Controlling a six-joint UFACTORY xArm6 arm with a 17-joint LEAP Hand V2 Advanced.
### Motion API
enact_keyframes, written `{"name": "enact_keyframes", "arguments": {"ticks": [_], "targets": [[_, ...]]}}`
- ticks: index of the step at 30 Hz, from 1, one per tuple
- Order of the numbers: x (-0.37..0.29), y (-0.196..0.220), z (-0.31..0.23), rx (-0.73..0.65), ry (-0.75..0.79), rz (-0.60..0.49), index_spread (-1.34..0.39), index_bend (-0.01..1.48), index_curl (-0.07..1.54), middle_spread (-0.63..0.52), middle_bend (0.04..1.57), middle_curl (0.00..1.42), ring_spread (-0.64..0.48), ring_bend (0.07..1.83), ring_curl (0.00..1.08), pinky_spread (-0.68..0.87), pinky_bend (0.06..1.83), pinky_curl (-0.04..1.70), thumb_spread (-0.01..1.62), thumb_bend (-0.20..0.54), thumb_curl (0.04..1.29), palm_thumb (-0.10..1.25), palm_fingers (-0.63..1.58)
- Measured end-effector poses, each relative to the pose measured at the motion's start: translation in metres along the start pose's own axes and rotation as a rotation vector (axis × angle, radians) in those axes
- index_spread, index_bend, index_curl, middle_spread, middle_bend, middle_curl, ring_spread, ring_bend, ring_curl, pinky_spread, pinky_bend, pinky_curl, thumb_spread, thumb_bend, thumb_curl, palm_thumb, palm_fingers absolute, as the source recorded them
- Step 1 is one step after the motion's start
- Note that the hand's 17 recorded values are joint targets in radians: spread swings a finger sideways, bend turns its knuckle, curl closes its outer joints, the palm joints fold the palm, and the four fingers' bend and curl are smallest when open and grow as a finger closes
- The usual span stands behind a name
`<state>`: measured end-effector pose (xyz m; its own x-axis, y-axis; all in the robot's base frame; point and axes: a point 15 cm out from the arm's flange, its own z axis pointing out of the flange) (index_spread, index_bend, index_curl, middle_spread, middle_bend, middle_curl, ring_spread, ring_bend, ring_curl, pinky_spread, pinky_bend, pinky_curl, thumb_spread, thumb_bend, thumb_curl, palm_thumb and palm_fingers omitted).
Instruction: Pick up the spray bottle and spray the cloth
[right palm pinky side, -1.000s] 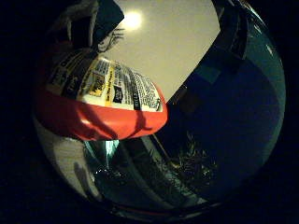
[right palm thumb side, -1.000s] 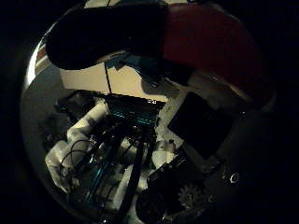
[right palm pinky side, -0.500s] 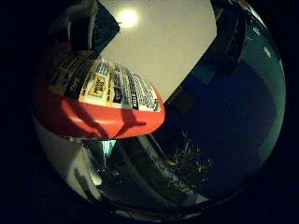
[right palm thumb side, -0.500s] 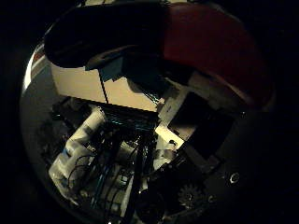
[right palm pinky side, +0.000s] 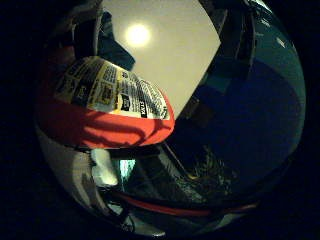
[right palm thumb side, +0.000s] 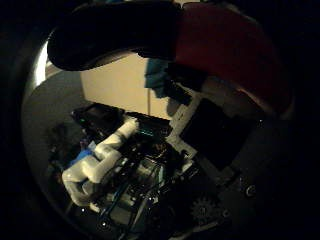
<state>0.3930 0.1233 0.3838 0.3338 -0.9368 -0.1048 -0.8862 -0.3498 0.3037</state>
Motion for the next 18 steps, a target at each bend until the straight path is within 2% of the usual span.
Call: {"name": "enact_keyframes", "arguments": {"ticks": [11, 18], "targets": [[-0.109, -0.056, -0.087, 0.441, -0.387, -0.143, -0.18, 1.24, 0.78, -0.11, 1.4, 0.76, -0.22, 1.37, 0.81, -0.21, 1.07, 1.26, 1.12, -0.011, 0.59, 1.09, 1.12], [-0.144, -0.06, -0.093, 0.598, -0.579, -0.258, -0.18, 1.24, 0.78, -0.11, 1.41, 0.76, -0.22, 1.37, 0.81, -0.21, 1.08, 1.26, 1.11, -0.01, 0.59, 1.1, 1.12]]}}
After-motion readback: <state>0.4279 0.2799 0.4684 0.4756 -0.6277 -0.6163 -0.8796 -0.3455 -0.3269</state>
